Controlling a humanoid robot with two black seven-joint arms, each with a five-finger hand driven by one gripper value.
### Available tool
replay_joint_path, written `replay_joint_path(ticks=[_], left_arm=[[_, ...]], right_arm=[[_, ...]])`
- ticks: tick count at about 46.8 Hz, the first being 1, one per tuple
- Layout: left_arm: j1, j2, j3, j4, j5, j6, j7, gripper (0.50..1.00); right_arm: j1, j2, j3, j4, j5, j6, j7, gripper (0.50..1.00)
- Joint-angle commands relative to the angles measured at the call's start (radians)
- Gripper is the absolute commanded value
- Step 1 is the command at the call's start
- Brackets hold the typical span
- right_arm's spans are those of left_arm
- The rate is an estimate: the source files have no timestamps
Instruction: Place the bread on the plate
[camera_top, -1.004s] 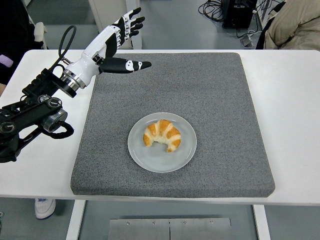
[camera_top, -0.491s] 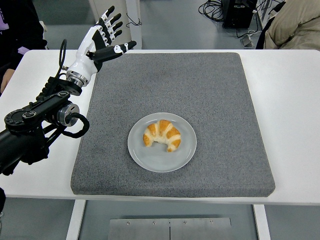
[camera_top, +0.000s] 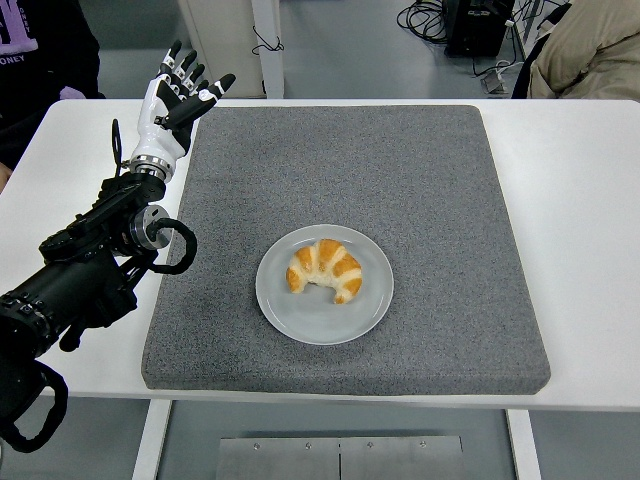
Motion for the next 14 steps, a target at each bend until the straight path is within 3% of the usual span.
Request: replay_joint_path(ticks=[1, 14], left_arm=[[0.0, 0.0, -0.015, 0.002, -0.003, 0.0, 0.001, 0.974], [-0.016, -0.026, -0.044, 0.05, -0.009, 0.0, 0.008, 0.974]], right_arm=[[0.002, 0.0, 0.0, 0.003, 0.0, 0.001, 0.0, 1.0], [0.0, 0.0, 0.002, -0.002, 0.0, 0.001, 0.001, 1.0]])
